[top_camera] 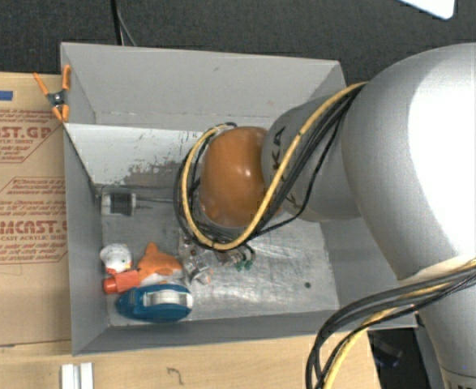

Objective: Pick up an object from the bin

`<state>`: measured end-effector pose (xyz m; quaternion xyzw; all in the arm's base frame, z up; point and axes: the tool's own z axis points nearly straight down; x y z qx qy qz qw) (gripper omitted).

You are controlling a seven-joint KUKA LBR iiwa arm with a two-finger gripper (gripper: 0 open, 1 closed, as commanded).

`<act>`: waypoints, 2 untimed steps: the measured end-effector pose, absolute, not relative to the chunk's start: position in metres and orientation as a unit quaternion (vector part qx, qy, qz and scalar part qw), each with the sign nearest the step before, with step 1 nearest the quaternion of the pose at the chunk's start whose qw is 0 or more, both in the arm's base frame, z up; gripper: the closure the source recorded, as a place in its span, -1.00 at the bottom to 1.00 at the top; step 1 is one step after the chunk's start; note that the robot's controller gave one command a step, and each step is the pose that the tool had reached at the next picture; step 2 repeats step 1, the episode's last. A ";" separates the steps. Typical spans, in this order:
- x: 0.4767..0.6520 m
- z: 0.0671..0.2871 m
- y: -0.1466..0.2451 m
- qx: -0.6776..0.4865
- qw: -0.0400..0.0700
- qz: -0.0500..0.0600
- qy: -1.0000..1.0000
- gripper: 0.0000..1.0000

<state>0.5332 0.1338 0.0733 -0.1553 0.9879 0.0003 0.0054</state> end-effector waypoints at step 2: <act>0.523 0.232 0.128 -0.151 0.003 0.000 0.989 1.00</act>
Offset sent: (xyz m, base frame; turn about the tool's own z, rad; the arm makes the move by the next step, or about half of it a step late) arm 0.0000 0.0000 0.0000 0.0000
